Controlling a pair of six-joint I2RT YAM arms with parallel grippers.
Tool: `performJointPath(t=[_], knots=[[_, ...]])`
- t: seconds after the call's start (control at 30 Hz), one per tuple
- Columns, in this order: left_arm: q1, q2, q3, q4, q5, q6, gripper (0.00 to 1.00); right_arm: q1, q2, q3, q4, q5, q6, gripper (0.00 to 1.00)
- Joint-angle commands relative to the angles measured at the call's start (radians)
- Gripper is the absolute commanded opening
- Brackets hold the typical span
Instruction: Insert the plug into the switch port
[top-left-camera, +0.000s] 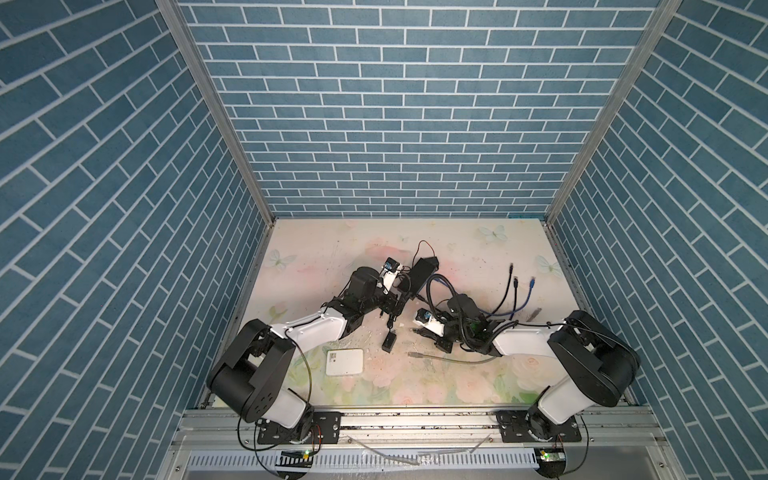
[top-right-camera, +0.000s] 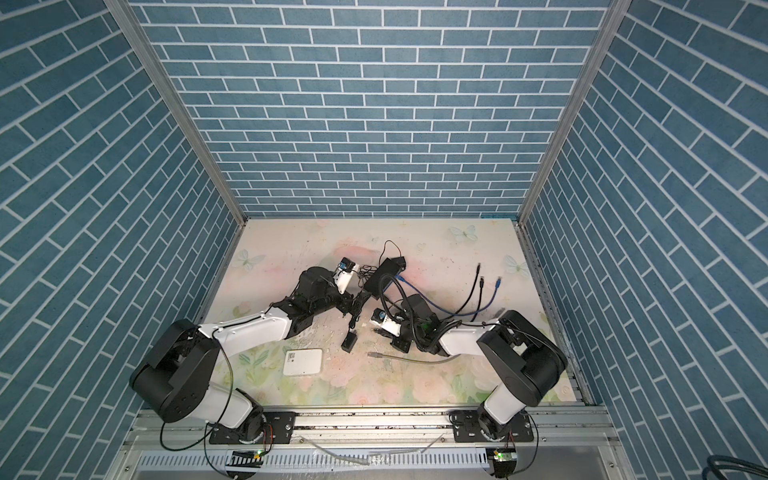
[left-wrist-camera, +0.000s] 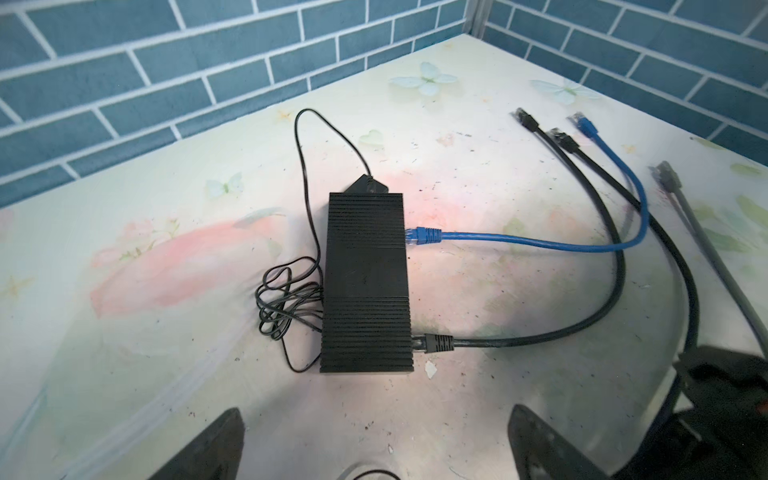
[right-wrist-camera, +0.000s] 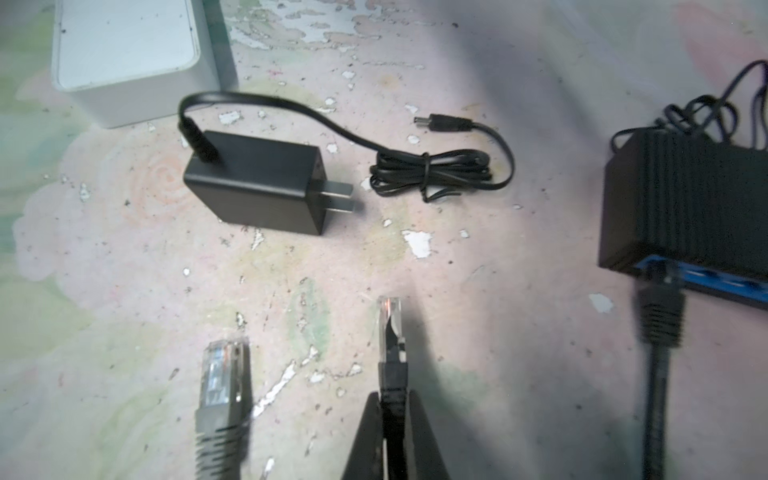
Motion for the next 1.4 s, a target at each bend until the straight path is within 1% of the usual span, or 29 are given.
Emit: performJointPath(t=[0.0, 0.13, 0.2, 0.33, 0.4, 0.47, 0.6, 0.73, 0.93, 1.37], knots=[[0.004, -0.049, -0.049, 0.111, 0.065, 0.157, 0.99, -0.038, -0.071, 0.081, -0.152, -0.082, 0.022, 0.00], [0.003, -0.092, -0.046, 0.042, 0.072, 0.277, 0.99, -0.072, -0.114, 0.130, -0.288, -0.144, 0.026, 0.00], [-0.001, -0.106, -0.033, -0.016, 0.110, 0.348, 0.98, -0.083, -0.128, 0.147, -0.334, -0.143, 0.028, 0.00], [-0.044, -0.124, -0.016, -0.133, 0.156, 0.549, 0.95, -0.093, -0.132, 0.172, -0.387, -0.142, 0.018, 0.00], [-0.090, -0.120, -0.018, -0.151, 0.115, 0.655, 0.94, -0.095, -0.128, 0.182, -0.403, -0.150, 0.013, 0.00], [-0.126, -0.111, -0.013, -0.163, 0.085, 0.725, 0.93, -0.097, -0.123, 0.190, -0.410, -0.165, 0.013, 0.00], [-0.181, -0.089, -0.006, -0.170, 0.031, 0.823, 0.86, -0.100, -0.117, 0.217, -0.438, -0.187, 0.016, 0.00], [-0.197, -0.100, -0.039, -0.109, 0.012, 0.852, 0.81, -0.106, -0.104, 0.256, -0.496, -0.187, 0.022, 0.00], [-0.230, -0.083, -0.064, -0.081, -0.045, 0.894, 0.63, -0.120, -0.113, 0.266, -0.494, -0.225, 0.039, 0.00], [-0.244, -0.027, -0.081, 0.050, -0.045, 0.882, 0.43, -0.124, -0.138, 0.263, -0.474, -0.279, 0.053, 0.00]])
